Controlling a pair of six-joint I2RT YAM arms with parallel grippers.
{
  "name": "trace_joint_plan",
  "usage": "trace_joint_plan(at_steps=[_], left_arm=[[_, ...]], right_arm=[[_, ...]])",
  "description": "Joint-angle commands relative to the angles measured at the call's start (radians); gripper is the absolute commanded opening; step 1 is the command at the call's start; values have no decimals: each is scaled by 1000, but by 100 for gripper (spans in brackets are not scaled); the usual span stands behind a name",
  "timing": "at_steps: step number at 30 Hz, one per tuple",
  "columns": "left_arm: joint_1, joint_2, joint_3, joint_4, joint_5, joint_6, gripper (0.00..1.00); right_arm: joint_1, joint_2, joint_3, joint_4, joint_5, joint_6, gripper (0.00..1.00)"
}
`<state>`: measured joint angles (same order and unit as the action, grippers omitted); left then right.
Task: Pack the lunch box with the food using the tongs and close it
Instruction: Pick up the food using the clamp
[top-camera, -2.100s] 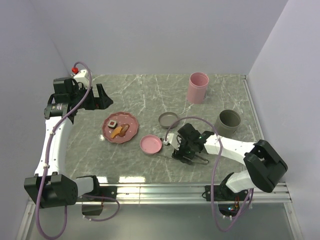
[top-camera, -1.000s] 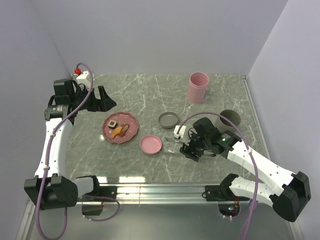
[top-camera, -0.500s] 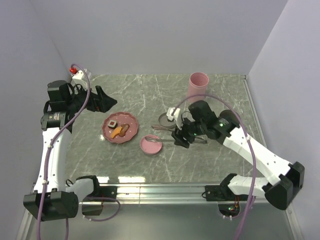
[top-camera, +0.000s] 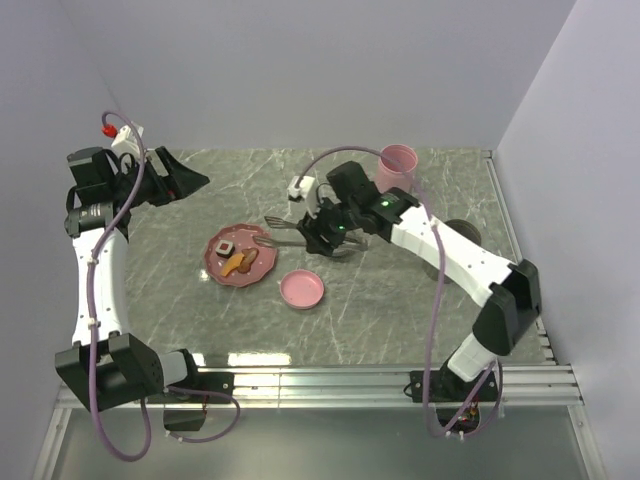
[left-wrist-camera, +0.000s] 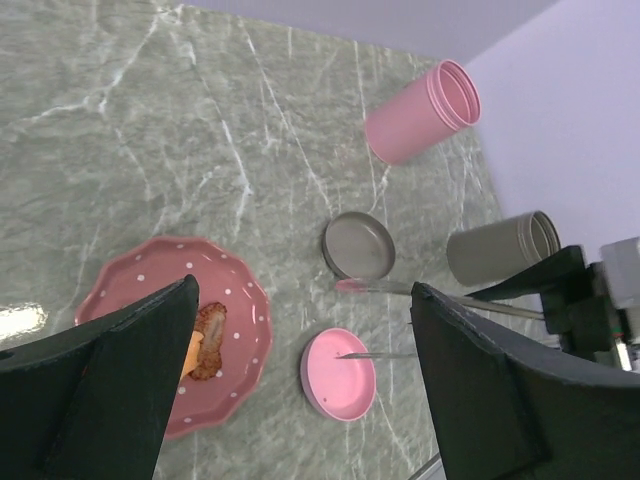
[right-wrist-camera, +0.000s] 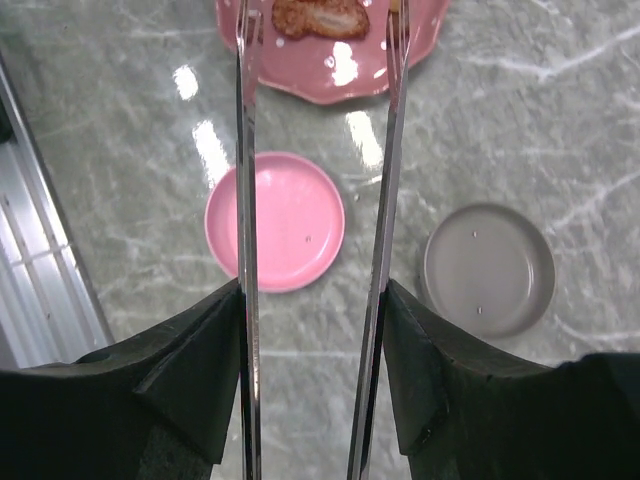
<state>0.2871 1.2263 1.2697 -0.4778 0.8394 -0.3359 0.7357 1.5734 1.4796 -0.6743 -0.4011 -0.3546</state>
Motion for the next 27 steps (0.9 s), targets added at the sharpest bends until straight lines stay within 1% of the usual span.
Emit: trace_joint_plan(at_steps=[1,4,6,7,10,16,27], left_arm=[[20,13,78,4,-3,-6,93],[35,36,92,-33,-10,35,95],[46,42,89,-39,-11,47,99],[56,45,86,-42,-10,52,99],[69,47,76,-44,-3,60,99],[76,45,65,-51,-10,84,99],[90,44,51,-38,-2,103,99]], right_arm=[[37,81,88,45,36,20,60],[60,161,151,53,68,31,59],[73,198,202,62,80,39,59],[79,238,218,65,94,48,59],[105,315,315,61,111,60,59],[148,428,424,44,108,59,59],[172,560,508,36,123,57,60]])
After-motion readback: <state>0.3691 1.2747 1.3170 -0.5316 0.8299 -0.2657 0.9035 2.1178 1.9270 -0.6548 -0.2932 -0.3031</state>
